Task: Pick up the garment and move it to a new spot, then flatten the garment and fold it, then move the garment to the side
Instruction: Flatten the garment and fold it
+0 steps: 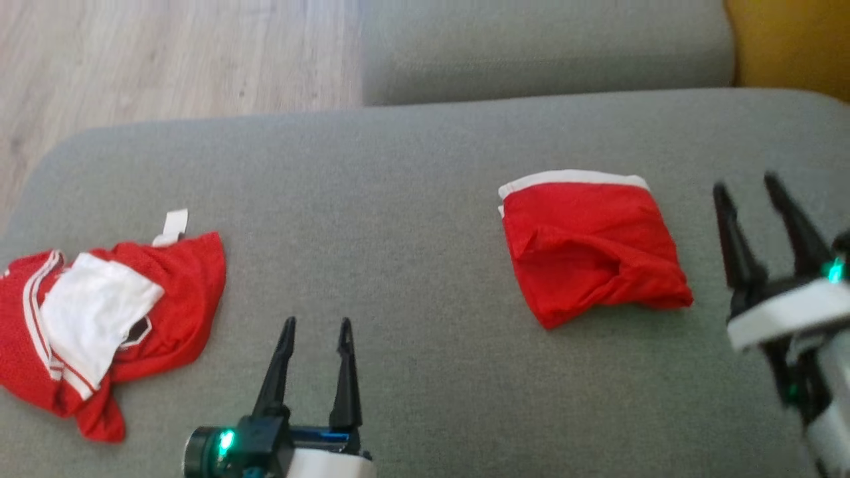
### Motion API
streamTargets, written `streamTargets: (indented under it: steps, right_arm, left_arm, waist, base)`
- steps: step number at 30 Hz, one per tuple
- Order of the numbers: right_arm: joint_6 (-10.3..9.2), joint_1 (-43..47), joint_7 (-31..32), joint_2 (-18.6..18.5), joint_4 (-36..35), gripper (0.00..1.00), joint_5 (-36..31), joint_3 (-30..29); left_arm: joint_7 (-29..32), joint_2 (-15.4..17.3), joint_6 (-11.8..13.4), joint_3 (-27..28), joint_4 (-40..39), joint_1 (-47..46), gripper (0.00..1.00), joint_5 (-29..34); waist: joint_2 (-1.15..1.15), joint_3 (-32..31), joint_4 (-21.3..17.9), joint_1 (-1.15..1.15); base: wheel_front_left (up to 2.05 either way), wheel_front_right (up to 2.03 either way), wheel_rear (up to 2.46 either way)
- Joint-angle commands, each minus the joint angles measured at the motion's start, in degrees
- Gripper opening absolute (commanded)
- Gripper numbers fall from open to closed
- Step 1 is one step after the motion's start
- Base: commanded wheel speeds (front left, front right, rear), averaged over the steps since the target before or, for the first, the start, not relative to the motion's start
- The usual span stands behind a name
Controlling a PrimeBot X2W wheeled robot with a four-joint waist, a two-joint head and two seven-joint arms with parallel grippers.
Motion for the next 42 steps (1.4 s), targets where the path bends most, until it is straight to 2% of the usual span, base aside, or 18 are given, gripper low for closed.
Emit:
streamTargets:
  steps: [1, 6, 10, 11, 12, 18, 22, 24, 27, 33, 35, 38, 42]
  right_arm:
    - [0.39, 1.52, -0.70, 0.06, -2.09, 1.00, -1.13, -0.40]
    - [0.39, 10.03, -0.91, 3.02, -3.87, 1.00, -3.26, -3.66]
    - [0.39, 13.28, -0.77, 2.79, -4.19, 1.00, -1.64, -3.05]
    - [0.39, 13.37, -0.16, 2.41, -4.40, 0.22, -0.39, -2.23]
    - [0.39, 13.22, 0.94, 1.98, -4.60, 0.00, 1.37, -1.44]
    - [0.39, 7.52, 14.58, -1.90, -2.79, 0.00, 14.97, 2.07]
    - [0.39, 0.77, 26.78, -4.47, 0.94, 0.00, 23.71, 1.51]
    - [0.39, -4.12, 35.84, -6.48, 3.75, 0.00, 28.59, 1.64]
    - [0.39, -7.79, 43.47, -8.08, 7.04, 0.00, 31.35, 2.25]
    - [0.39, -11.28, 52.49, -10.10, 12.44, 0.00, 32.89, 4.08]
    - [0.39, -11.33, 54.77, -9.72, 12.98, 0.00, 33.88, 4.85]
    - [0.39, -10.40, 57.66, -9.28, 11.43, 0.00, 36.05, 5.97]
    - [0.39, -7.01, 60.36, -10.60, 6.02, 0.00, 38.04, 8.40]
  left_arm:
    - [-0.55, -0.25, 0.34, 2.40, -2.10, -0.31, 1.00, -0.10]
    - [-0.55, -0.25, 0.00, 3.62, -3.04, 1.92, 1.00, 0.47]
    - [-0.55, -0.25, -0.53, 3.76, -3.22, 3.01, 1.00, 0.95]
    - [-0.55, -0.25, -0.60, 3.65, -3.26, 3.16, 1.00, 1.01]
    - [-0.55, -0.25, -0.67, 3.51, -3.32, 3.24, 1.00, 1.06]
    - [-0.55, -0.25, -0.68, 2.25, -3.58, 2.93, 1.00, 1.03]
    - [-0.55, -0.25, -0.76, 0.69, -3.77, 1.78, 1.00, 0.80]
    - [-0.55, -0.25, -0.52, -0.82, -3.76, 0.56, 1.00, 0.19]
    - [-0.55, -0.25, -0.21, -2.45, -3.78, -0.66, 1.00, -0.49]
    - [-0.55, -0.25, 0.67, -4.87, -3.75, -3.02, 1.00, -1.48]
    - [-0.55, -0.25, 1.08, -5.08, -3.79, -3.54, 1.00, -1.71]
    - [-0.55, -0.25, 1.44, -5.22, -3.49, -3.96, 1.00, -1.89]
    - [-0.55, -0.25, 1.33, -4.92, -2.84, -4.24, 1.00, -1.87]
  waist:
    - [0.00, -1.72, -0.64, 0.00]
    - [0.00, -3.51, -0.28, 0.00]
    - [0.00, -4.11, 1.04, 0.00]
    - [0.00, -4.14, 1.51, 0.00]
    - [0.00, -4.10, 2.04, 0.00]
    - [0.00, -2.79, 6.22, 0.00]
    - [0.00, 0.16, 9.49, 0.00]
    - [0.00, 2.23, 11.33, 0.00]
    - [0.00, 3.92, 12.89, 0.00]
    - [0.00, 6.38, 14.92, 0.00]
    - [0.00, 6.86, 14.93, 0.00]
    - [0.00, 7.07, 14.49, 0.00]
    - [0.00, 6.00, 13.03, 0.00]
  base:
    - [0.00, 0.00, 0.00]
    - [0.00, 0.00, 0.00]
    - [0.00, 0.00, 0.00]
    - [0.00, 0.00, 0.00]
    - [0.00, 0.00, 0.00]
    - [0.00, 0.00, 0.00]
    - [0.00, 0.00, 0.00]
    - [0.00, 0.00, 0.00]
    - [0.00, 0.00, 0.00]
    - [0.00, 0.00, 0.00]
    - [0.00, 0.00, 0.00]
    - [0.00, 0.00, 0.00]
    - [0.00, 0.00, 0.00]
